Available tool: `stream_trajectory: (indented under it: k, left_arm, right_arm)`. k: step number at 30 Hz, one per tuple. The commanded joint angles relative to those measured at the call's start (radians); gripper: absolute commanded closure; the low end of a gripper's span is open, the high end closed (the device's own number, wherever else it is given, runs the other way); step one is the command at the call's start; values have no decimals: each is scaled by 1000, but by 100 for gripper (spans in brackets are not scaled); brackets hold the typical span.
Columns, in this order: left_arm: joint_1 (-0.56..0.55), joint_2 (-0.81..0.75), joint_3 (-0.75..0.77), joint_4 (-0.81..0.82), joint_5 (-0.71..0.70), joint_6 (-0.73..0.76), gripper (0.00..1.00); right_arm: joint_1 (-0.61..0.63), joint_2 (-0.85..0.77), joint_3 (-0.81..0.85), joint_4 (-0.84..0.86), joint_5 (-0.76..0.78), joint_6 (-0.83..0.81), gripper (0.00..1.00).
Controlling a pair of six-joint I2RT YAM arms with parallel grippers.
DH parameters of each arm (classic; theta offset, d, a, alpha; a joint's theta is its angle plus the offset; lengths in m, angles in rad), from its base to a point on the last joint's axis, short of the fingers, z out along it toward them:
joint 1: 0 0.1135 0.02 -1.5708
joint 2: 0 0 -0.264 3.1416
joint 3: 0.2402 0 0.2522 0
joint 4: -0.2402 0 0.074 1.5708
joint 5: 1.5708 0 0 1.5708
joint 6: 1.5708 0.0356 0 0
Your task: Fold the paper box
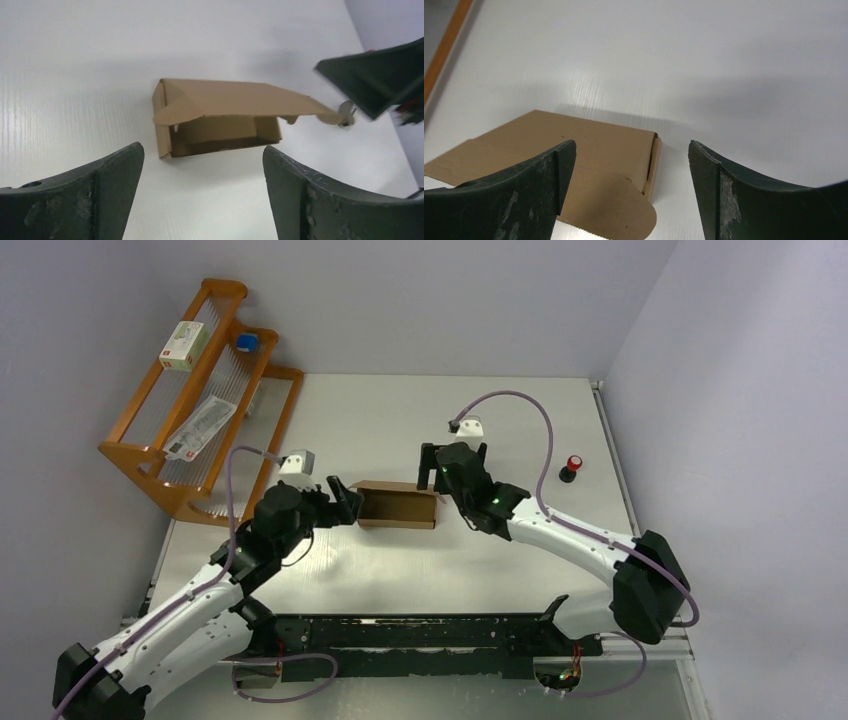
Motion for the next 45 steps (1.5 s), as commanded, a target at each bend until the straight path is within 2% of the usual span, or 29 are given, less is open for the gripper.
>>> stream_trajectory:
  k: [1,5,9,14,17,21,26,45]
  left_arm:
    - [-1,4,143,-76,-7,25,5]
    - [11,141,260,-107,-100,59,5]
    - [45,256,313,-79,-16,76,9]
    - [77,325,339,-81,-10,99,14]
    - [83,346,312,-53,36,104,20]
    - [83,358,261,-35,89,93,33]
    - [84,343,186,-15,129,73,42]
    - [83,445,65,98,133,64,53]
  right_arm:
    - [-17,49,22,23,-74,-24,14]
    - [-21,69,13,26,-98,-29,14]
    - [-23,69,-6,34,-137,-50,15]
    - [-27,54,-31,36,-163,-45,15]
    - [-28,45,-54,45,-170,-45,15]
    - [-26,39,-91,67,-179,-33,16]
    - [-27,48,-138,99,-199,-13,17]
    - [-32,100,-294,252,-238,61,24]
